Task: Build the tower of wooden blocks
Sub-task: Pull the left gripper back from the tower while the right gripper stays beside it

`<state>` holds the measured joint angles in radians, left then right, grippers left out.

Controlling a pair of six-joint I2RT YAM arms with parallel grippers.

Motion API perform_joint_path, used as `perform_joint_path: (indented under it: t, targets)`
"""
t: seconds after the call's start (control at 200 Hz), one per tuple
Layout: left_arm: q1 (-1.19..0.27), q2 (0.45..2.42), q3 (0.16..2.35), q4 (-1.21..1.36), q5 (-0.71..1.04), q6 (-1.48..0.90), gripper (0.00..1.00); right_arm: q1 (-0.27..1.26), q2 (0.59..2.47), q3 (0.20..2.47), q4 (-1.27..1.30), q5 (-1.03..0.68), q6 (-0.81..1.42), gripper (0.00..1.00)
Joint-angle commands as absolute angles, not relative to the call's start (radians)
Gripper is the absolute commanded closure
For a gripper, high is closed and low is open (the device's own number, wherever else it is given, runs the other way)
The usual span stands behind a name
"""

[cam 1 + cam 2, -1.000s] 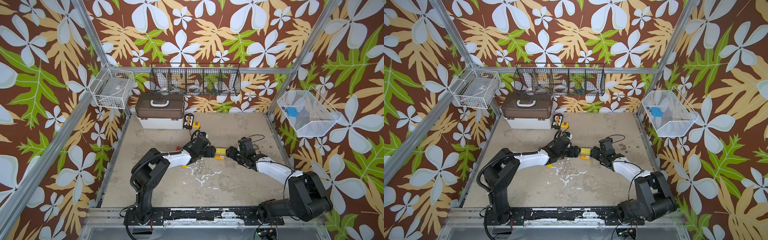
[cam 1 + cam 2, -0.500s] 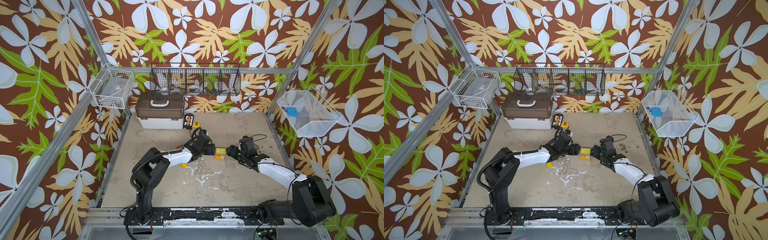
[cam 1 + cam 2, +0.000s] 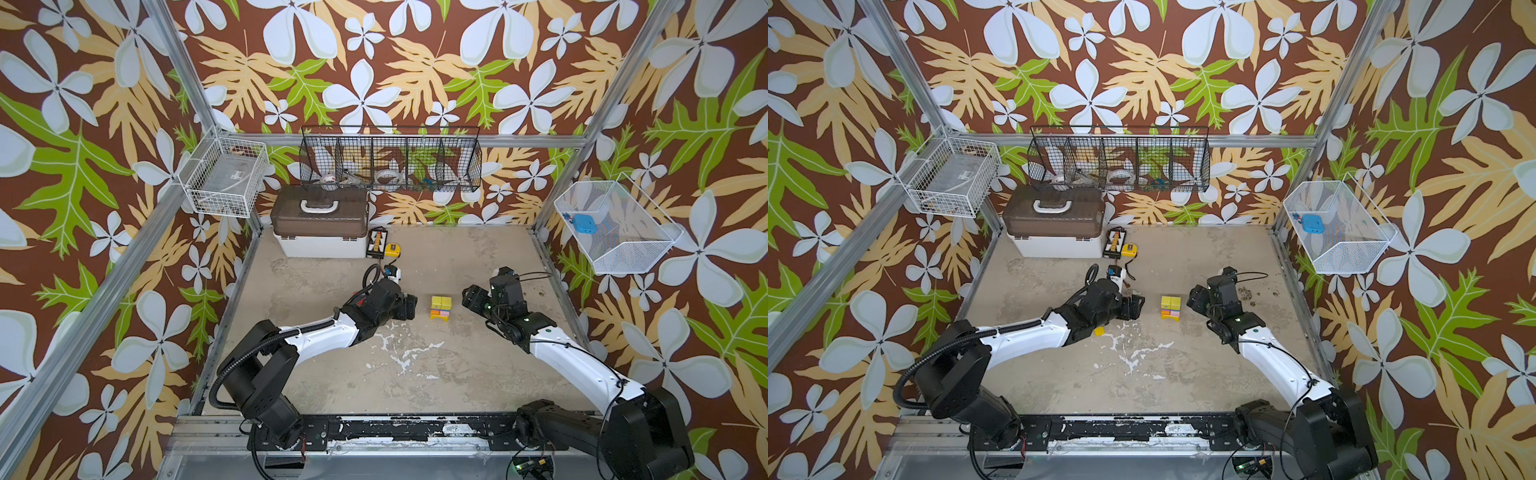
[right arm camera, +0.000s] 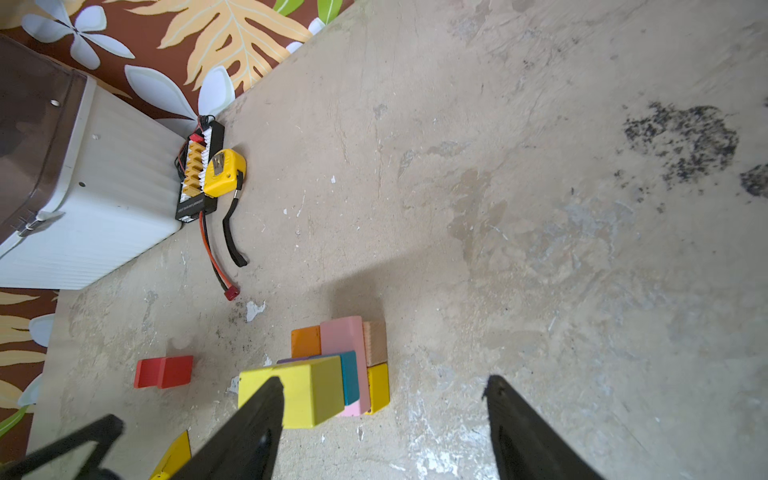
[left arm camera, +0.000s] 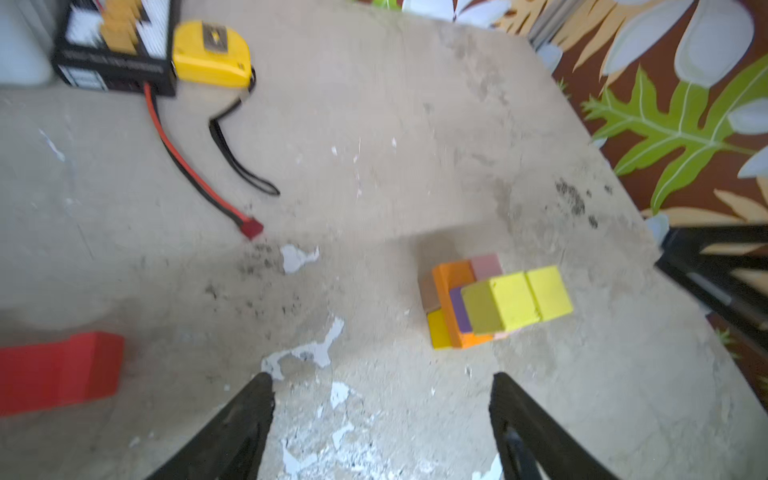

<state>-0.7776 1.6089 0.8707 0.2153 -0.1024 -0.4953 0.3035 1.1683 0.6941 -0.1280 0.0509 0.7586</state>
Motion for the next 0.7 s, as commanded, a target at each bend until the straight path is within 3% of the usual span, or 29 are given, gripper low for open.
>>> perform_joint_path:
  t: [0.0, 0.696]
  targets:
    - [-0.795, 1.636, 0.842, 0.394, -0.010, -0.491, 0.18, 0.305, 1.160, 0.701, -0.139, 0.073, 0.748, 0.23]
    - [-0.828, 1.864, 0.972, 0.403, 0.006, -0.471, 0.18, 0.305, 1.185, 0.709, -0.137, 0.051, 0.742, 0.22]
